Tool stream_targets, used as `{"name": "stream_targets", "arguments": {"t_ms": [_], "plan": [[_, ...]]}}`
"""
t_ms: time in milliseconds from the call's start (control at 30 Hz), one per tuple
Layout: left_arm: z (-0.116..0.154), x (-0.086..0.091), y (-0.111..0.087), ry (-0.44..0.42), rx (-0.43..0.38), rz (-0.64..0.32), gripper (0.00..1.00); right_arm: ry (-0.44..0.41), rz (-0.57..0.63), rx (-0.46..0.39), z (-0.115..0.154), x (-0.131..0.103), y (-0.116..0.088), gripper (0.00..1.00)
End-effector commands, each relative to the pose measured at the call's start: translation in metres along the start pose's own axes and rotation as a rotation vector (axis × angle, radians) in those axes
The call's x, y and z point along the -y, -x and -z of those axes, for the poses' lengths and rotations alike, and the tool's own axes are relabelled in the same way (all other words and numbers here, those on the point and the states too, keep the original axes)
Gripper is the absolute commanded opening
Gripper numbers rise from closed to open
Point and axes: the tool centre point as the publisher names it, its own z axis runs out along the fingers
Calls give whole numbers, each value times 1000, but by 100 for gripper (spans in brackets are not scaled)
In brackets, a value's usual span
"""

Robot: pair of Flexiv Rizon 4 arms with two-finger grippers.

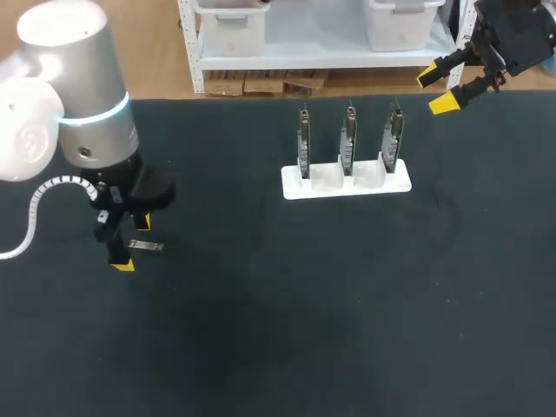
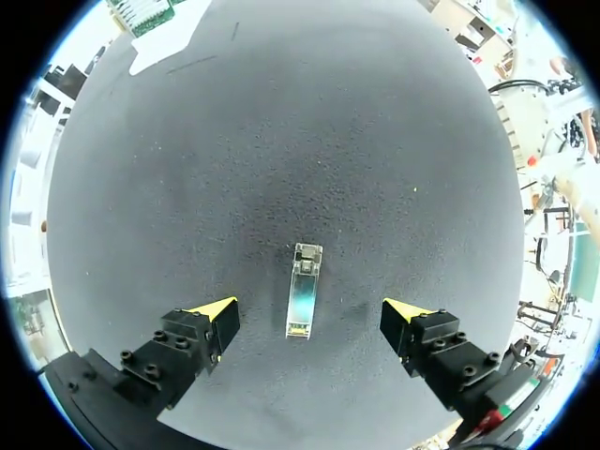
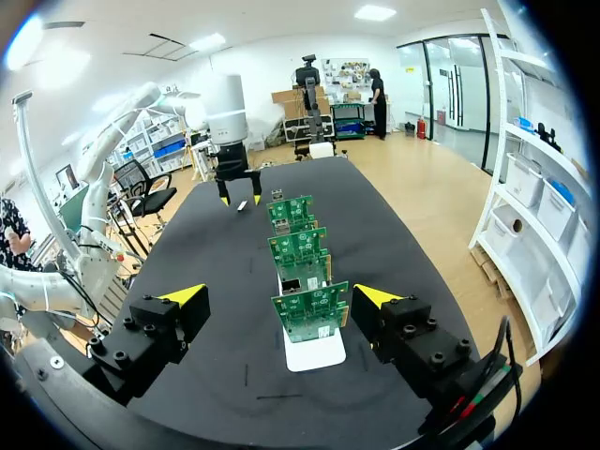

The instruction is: Pick up the optical module with the left hand, and insert it into the network port with the right hand.

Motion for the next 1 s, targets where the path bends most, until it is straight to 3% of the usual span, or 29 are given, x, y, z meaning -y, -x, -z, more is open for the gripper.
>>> {"name": "stream_targets", "arguments": {"t_ms": [33,1000], "plan": [[-3,-1,0,-4,-1,-1,100,-4,0,0,0,-2,0,100],[-9,1,3,18,-7,-22,100,-4,0,0,0,-2,0,100]]}}
